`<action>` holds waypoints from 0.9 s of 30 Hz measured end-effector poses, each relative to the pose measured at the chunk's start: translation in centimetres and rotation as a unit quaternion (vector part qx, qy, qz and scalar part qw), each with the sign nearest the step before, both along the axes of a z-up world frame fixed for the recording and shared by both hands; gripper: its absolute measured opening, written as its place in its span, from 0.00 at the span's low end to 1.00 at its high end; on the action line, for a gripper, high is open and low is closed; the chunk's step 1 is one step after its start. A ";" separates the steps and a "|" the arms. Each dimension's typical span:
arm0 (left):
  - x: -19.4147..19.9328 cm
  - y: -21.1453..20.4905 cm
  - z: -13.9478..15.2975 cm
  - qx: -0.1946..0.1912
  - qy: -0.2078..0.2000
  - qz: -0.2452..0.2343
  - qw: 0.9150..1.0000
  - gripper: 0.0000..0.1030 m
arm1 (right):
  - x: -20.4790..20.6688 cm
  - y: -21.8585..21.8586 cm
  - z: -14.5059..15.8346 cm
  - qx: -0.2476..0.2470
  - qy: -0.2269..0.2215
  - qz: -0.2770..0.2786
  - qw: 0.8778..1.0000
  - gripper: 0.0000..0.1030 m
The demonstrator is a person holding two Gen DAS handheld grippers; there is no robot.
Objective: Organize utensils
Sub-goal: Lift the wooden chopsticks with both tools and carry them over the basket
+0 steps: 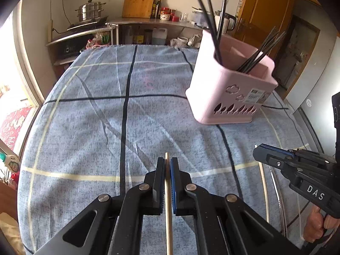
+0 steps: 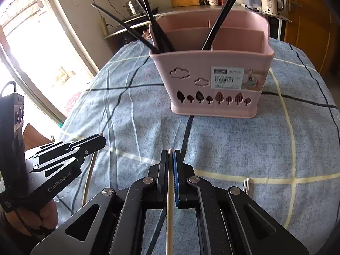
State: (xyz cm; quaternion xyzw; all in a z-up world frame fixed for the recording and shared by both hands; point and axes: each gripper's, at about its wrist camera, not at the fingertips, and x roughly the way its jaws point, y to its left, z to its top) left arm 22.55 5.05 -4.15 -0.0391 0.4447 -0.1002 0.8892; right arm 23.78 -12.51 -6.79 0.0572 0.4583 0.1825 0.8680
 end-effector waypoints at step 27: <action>-2.7 -1.3 12.0 -0.025 -0.112 -0.018 0.993 0.04 | -3.1 -4.4 10.6 0.042 -0.142 -0.010 0.989 0.04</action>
